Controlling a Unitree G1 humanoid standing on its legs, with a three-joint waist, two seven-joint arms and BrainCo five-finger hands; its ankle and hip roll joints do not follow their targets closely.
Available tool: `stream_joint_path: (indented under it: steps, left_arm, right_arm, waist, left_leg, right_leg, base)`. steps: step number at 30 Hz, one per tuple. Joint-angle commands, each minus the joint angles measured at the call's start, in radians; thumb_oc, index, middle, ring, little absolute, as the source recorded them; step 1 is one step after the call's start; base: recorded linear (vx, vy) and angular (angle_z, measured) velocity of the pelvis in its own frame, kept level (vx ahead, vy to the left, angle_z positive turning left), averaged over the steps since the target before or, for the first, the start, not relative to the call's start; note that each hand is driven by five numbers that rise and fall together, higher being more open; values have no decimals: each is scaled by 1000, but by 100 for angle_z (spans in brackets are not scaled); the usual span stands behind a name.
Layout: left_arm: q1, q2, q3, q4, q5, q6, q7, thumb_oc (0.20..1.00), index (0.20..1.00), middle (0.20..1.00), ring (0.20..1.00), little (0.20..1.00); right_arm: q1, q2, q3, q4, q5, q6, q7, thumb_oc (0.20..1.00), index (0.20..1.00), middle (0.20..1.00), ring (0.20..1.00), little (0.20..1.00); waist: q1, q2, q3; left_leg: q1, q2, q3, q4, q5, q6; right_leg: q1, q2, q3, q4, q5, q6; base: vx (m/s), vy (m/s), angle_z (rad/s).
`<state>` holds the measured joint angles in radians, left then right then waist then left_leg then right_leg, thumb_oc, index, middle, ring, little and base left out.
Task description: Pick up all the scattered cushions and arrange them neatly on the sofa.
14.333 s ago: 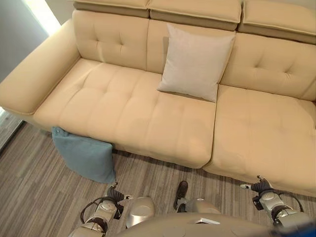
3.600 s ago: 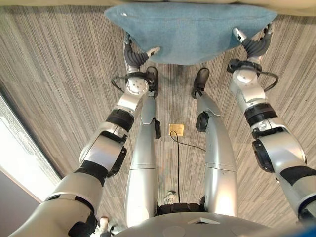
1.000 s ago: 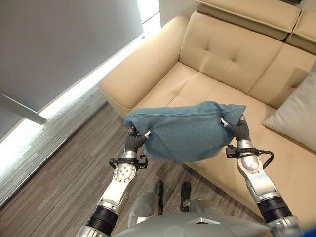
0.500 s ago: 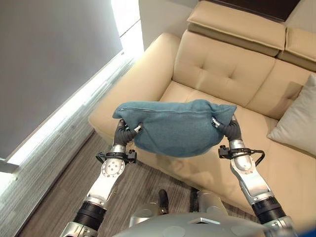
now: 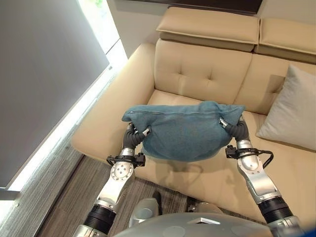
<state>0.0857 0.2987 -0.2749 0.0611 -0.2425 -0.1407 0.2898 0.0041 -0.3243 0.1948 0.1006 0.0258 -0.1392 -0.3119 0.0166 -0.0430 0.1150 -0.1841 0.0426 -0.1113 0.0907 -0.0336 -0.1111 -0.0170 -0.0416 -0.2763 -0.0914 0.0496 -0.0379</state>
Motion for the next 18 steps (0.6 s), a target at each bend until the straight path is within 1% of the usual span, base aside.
stream_joint_path:
  steps: [1, 4, 6, 8, 13, 16, 17, 18]
  left_arm:
    - [-73, 33, 29, -84, 29, -89, 17, 200, 200, 200, 200, 200]
    - [-68, 31, 31, -90, 28, -87, 20, 200, 200, 200, 200, 200]
    - [-67, 35, 36, -93, 32, -84, 24, 200, 200, 200, 200, 200]
    - [-87, 41, 44, -95, 34, -84, 42, 200, 200, 200, 200, 200]
    - [-155, 47, 37, -83, 49, -82, 70, 200, 200, 200, 200, 200]
    - [-243, 51, 24, -54, 56, -80, 102, 200, 200, 200, 200, 200]
    - [-329, 51, 12, -23, 55, -78, 129, 200, 200, 200, 200, 200]
    - [-332, 51, 11, -21, 55, -78, 129, 200, 200, 200, 200, 200]
  right_arm:
    - [-58, -7, -29, -69, 13, -85, -9, 200, 200, 200, 200, 200]
    - [-54, -8, -32, -75, 4, -76, -13, 200, 200, 200, 200, 200]
    - [-58, -2, -32, -75, -6, -70, -15, 200, 200, 200, 200, 200]
    - [-88, 5, -33, -76, -22, -61, -28, 200, 200, 200, 200, 200]
    - [-160, 0, -25, -61, -34, -51, -54, 200, 200, 200, 200, 200]
    - [-241, -1, -5, -41, -33, -44, -82, 200, 200, 200, 200, 200]
    - [-313, -3, 5, -17, -30, -37, -110, 200, 200, 200, 200, 200]
    - [-315, -3, 5, -16, -30, -37, -111, 200, 200, 200, 200, 200]
  waist:
    - [0, -16, -16]
    - [-4, 4, -30]
    - [-4, 9, -42]
    - [-2, 10, -52]
    - [0, 10, -61]
    - [0, 10, -65]
    - [-3, 11, -61]
    - [-3, 11, -60]
  left_leg:
    - [89, -22, 64, -32, -42, 37]
    - [144, -19, 83, -86, -31, 45]
    - [193, -25, 106, -120, -33, 53]
    - [237, -36, 132, -151, -38, 66]
    - [257, -40, 147, -169, -44, 72]
    - [256, -40, 155, -178, -44, 72]
    - [241, -38, 156, -178, -40, 70]
    - [240, -38, 156, -178, -39, 70]
  right_leg:
    - [47, -37, 21, 11, -59, 172]
    - [64, -42, 43, 13, -64, 172]
    - [77, -50, 58, 15, -63, 177]
    - [85, -64, 76, 23, -60, 191]
    - [89, -75, 85, 21, -55, 200]
    - [80, -76, 90, 10, -46, 204]
    - [65, -78, 90, 4, -39, 206]
    - [64, -78, 90, 4, -39, 206]
  base:
    - [101, 99, -74]
    - [142, 185, -17]
    - [143, 178, -36]
    - [140, 180, -29]
    - [71, 59, -7]
    - [47, 18, -9]
    - [8, -3, -12]
    - [-25, -9, -5]
